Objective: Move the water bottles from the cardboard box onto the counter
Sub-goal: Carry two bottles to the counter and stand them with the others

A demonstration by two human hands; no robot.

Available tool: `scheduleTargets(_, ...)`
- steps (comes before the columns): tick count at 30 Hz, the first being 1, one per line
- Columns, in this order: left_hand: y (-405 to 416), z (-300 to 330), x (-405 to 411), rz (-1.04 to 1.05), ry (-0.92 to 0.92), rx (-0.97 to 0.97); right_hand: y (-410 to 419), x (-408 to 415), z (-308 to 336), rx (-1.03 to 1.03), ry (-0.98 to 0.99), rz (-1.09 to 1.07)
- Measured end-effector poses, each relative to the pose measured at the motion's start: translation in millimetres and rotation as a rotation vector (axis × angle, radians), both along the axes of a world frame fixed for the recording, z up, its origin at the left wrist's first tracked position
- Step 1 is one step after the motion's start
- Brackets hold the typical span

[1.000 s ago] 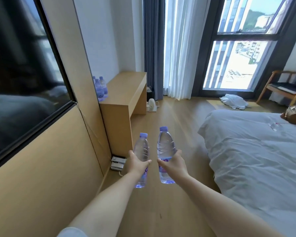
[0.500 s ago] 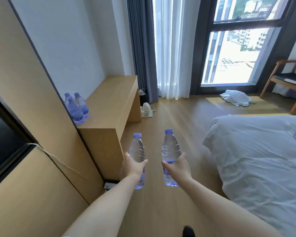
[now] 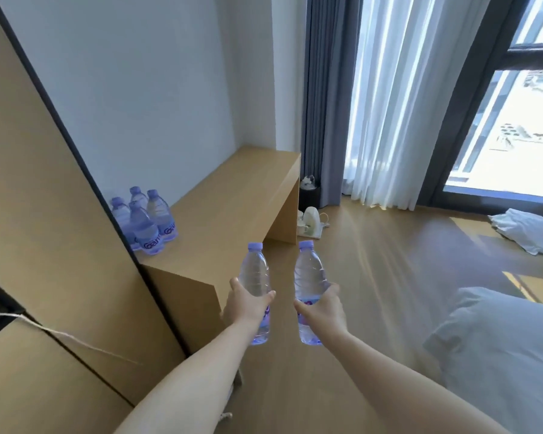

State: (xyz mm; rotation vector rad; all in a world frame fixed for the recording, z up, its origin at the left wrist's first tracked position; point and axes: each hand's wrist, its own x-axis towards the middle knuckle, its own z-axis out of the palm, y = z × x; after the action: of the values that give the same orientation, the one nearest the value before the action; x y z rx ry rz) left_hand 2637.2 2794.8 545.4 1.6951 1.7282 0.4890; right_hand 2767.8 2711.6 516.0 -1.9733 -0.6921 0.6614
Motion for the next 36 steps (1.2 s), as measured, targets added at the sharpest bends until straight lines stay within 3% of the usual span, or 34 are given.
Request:
scheduleTargets(15,258,-23,-2,0.268,-0.169,-0.058,286,26,-10,-0.016,0.112,0.412)
scheduleTargets(21,321,-37,-27,0.428,-0.557,-0.151,381,15,-16,-0.076,0.473,0.512)
scheduleTargets(24,340,-50,-40,0.521,-0.646,-0.204,417,10,-27,-0.111,0.557,0.583)
scheduleTargets(29,363,-65,-56,0.635,-0.579,-0.206,477,2,-46,-0.179,0.476,0.804)
scheduleTargets(36,387,-62,-50,0.785,-0.656,-0.053,547,-18,-44,-0.189,0.303,1.159)
